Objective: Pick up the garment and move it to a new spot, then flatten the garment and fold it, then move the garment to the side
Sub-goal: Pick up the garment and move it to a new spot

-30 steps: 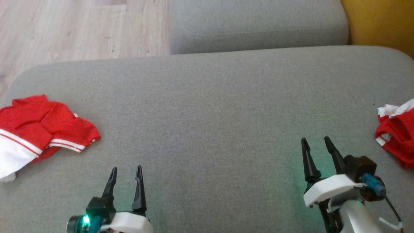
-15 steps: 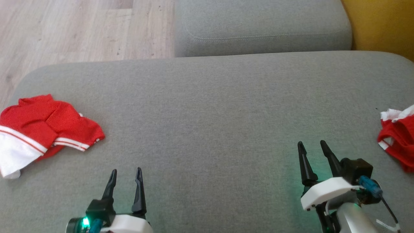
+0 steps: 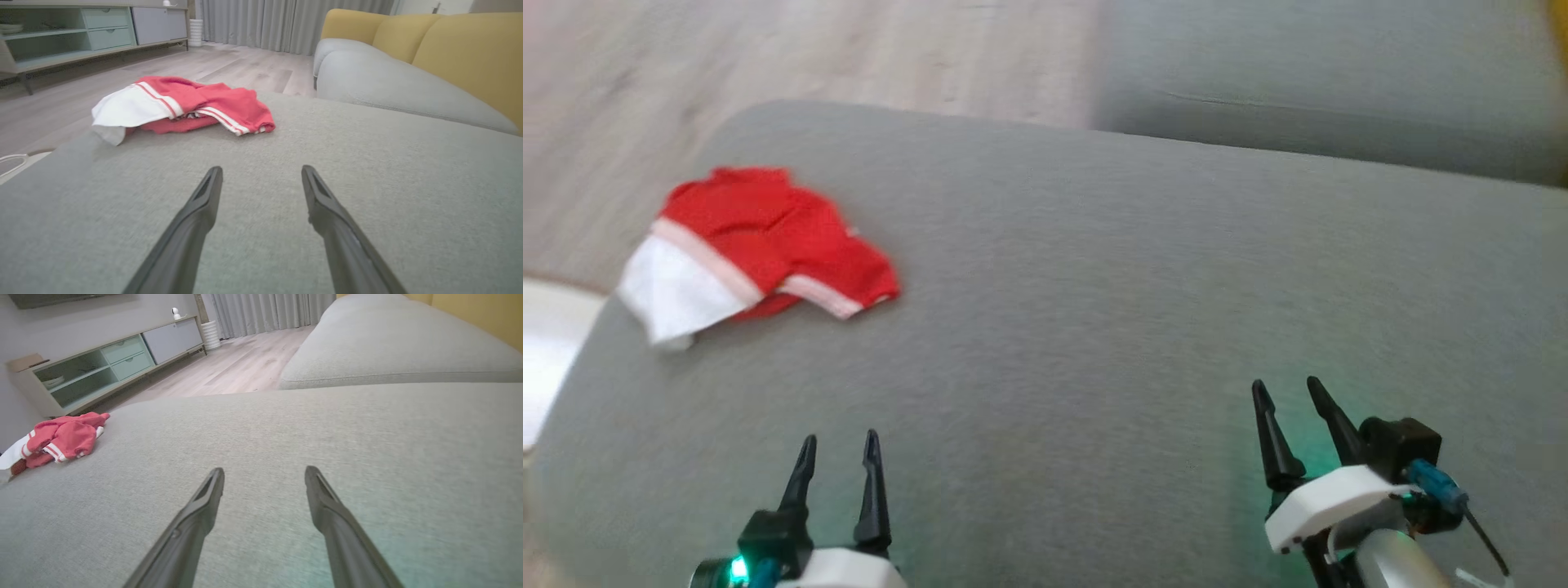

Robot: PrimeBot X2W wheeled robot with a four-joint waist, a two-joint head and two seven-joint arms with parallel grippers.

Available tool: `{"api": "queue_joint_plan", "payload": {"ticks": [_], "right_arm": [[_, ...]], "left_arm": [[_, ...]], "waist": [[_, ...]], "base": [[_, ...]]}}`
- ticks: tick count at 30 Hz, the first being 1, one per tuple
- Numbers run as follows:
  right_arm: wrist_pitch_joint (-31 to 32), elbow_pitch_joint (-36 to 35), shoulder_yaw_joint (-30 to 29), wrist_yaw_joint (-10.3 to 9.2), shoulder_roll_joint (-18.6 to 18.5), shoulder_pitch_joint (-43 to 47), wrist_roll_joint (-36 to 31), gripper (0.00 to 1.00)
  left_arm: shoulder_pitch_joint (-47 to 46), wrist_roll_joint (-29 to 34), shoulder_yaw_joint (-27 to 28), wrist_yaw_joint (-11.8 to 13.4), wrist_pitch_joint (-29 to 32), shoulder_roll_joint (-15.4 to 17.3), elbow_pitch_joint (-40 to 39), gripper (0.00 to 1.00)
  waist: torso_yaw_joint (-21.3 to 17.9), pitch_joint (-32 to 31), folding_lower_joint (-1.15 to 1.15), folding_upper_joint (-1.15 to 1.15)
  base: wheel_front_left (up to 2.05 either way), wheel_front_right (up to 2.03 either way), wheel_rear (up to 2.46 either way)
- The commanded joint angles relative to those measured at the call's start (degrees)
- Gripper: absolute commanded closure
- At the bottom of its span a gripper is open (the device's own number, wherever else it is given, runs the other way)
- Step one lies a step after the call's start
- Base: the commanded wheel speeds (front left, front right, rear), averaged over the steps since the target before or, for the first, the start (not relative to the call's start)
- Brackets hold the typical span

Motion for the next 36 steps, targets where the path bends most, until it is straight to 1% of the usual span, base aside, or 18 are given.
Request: {"api": "queue_joint_plan", "payload": {"ticks": [1,6,10,13,18,22,24,25,26,30,36], "right_arm": [[-0.6,-1.6,1.6,0.39,0.0,-1.5,0.6,0.00],[-0.6,-1.4,4.2,0.39,0.0,-2.3,1.1,0.00],[-0.6,-1.1,5.8,0.39,0.0,-2.9,1.5,0.00],[-0.6,-1.0,6.5,0.39,0.0,-3.3,1.4,0.00],[-0.6,-1.2,6.8,0.39,0.0,-4.3,0.7,0.00],[-0.6,-2.0,6.0,0.39,0.0,-5.6,-0.5,0.00],[-0.6,-2.6,5.4,0.39,0.0,-6.3,-1.2,0.00],[-0.6,-2.6,5.4,0.39,0.0,-6.3,-1.2,0.00],[-0.6,-2.9,5.2,0.39,0.0,-6.6,-1.7,0.00],[-0.6,-4.4,5.2,0.39,-0.6,-8.3,-3.4,0.00],[-0.6,-8.2,6.4,0.39,-2.3,-11.7,-3.8,0.00]], "left_arm": [[-0.5,-0.2,2.4,0.1,-0.5,0.1,-1.3,0.00],[0.4,0.0,4.2,0.1,-0.5,0.1,-1.3,0.00],[1.1,0.0,5.9,-0.1,-0.5,0.1,-1.4,0.00],[1.1,0.1,6.7,-0.5,-0.5,0.1,-1.6,0.00],[-0.8,0.6,9.1,-1.6,-0.5,0.1,-3.3,0.00],[-5.1,1.3,13.0,-3.9,-0.5,0.6,-6.3,0.00],[-8.4,1.2,13.8,-6.0,-0.5,1.3,-6.0,0.00],[-8.4,1.2,13.8,-6.0,-0.5,1.3,-6.0,0.00],[-10.6,1.6,14.1,-6.6,-0.5,2.0,-5.9,0.00],[-20.1,2.0,13.8,-8.4,-0.5,4.9,-1.2,0.00],[-33.1,1.4,12.7,-9.5,2.2,9.2,8.6,0.00]], "waist": [[6.1,0.9,0.00,0.00],[11.1,2.0,0.00,0.00],[13.0,2.7,0.00,0.00],[13.3,3.2,0.00,0.00],[12.5,5.0,0.00,0.00],[11.2,8.1,0.00,0.00],[10.7,9.9,0.00,0.00],[10.7,9.9,0.00,0.00],[10.4,10.8,0.00,0.00],[8.8,14.5,0.00,0.00],[4.3,20.0,0.00,0.00]], "base": [[0.00,0.00,0.00],[0.00,0.00,0.00],[0.00,0.00,0.00],[0.00,0.00,0.00],[0.00,0.00,0.00],[0.00,0.00,0.00],[0.00,0.00,0.00],[0.00,0.00,0.00],[0.00,0.00,0.00],[0.00,0.00,0.00],[0.00,0.00,0.00]]}}
